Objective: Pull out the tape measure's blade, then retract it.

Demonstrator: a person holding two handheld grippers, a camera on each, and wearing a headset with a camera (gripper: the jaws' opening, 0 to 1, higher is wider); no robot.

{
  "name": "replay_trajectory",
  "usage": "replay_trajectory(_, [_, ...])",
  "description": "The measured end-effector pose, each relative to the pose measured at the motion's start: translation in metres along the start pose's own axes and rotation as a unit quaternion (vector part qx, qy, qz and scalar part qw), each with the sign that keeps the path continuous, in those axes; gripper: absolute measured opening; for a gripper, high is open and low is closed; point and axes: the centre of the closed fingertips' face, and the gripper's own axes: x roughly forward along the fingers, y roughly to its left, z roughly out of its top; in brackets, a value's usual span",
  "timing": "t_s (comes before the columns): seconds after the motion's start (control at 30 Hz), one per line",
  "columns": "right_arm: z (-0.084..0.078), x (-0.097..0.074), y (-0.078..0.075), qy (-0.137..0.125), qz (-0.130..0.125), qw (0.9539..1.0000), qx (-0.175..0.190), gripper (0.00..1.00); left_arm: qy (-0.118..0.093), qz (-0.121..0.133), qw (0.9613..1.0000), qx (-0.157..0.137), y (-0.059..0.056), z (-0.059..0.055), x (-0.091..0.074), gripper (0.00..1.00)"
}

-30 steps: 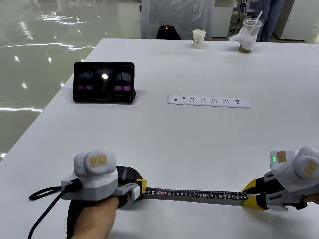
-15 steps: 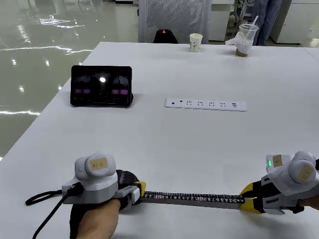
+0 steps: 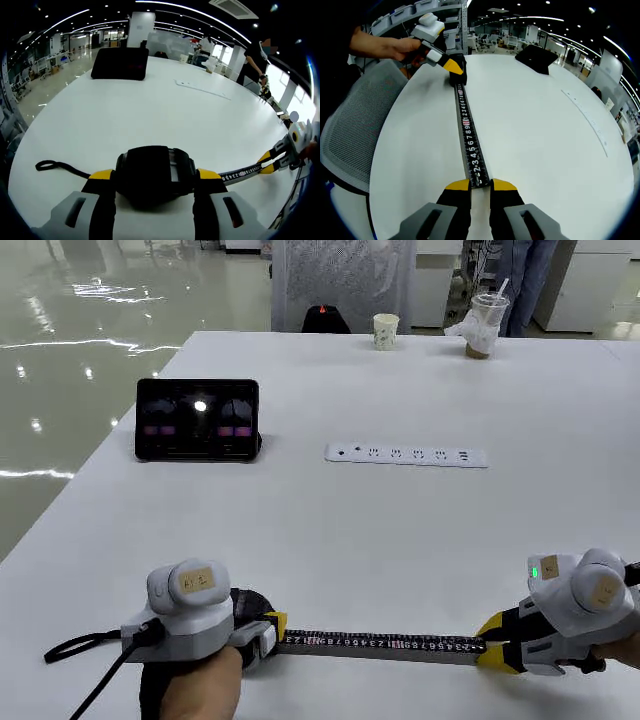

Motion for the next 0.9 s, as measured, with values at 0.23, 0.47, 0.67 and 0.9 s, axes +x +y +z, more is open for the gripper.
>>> replay_trajectory(0.23, [0.0003,0.0004,-0.0004,-0.003,0.001,1.0,0.004,0.1,-0.011,-0.01,0.9999,0.0,0.0005,0.0001,-0.0006,0.56])
replay_trajectory(0.47, [0.0002,0.0007,-0.0005,-0.004,-0.001,1.0,0.006,0.1,-0.004,-0.011,0.9999,0.0,0.0005,-0.0003,0.0001,0.56])
replay_trajectory(0.67, [0.0004,0.0011,-0.0005,-0.001,-0.001,1.0,0.008,0.1,-0.001,-0.013,0.9999,-0.002,0.0005,-0.0005,0.0003,0.56])
replay_trajectory(0.9, [0.0045,0.0039,0.0018,0.001,0.005,1.0,0.0,0.1,-0.003,-0.016,0.9998,-0.008,0.0007,-0.0001,-0.0006,0.56])
